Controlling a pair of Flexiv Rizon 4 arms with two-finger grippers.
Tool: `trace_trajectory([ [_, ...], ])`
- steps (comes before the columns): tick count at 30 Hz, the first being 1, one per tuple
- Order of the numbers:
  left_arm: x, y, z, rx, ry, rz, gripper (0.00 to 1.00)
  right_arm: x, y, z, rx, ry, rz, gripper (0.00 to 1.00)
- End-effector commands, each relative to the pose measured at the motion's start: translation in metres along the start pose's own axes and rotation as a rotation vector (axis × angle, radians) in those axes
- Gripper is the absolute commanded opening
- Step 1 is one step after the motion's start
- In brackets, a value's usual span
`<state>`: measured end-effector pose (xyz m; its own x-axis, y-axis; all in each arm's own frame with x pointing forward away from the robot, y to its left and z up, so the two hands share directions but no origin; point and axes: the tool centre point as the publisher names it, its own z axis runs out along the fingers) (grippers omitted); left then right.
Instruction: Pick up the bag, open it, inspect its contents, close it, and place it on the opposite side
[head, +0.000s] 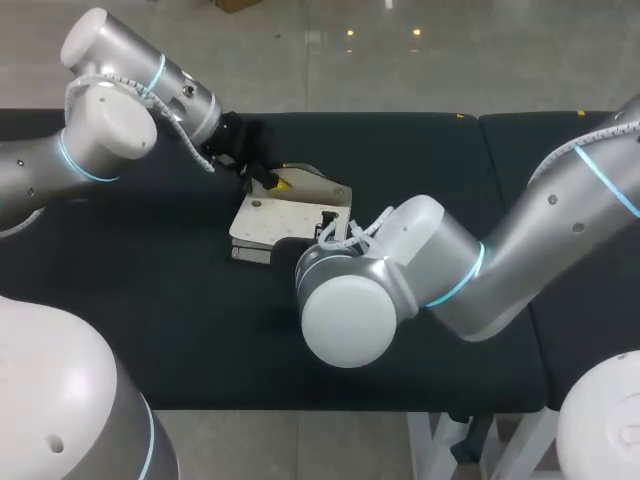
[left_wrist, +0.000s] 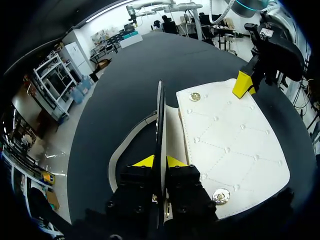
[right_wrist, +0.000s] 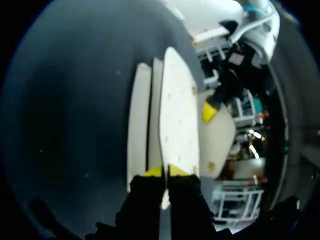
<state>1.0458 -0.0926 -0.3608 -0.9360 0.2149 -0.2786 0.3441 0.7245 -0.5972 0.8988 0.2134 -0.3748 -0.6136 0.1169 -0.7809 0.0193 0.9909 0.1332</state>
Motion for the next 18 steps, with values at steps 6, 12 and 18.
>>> trace_trajectory([
  [6,0.001,0.0,-0.001,0.011,0.003,-0.004,0.0,0.005,-0.003,0.0,-0.017,-0.071,-0.006,0.1],
  [12,0.002,-0.004,-0.005,0.012,-0.004,-0.006,0.0,0.001,-0.003,-0.013,-0.031,-0.049,0.0,1.0],
  [18,0.002,-0.008,-0.012,0.004,-0.023,-0.022,0.0,-0.012,-0.002,-0.038,-0.048,-0.053,0.018,1.0],
])
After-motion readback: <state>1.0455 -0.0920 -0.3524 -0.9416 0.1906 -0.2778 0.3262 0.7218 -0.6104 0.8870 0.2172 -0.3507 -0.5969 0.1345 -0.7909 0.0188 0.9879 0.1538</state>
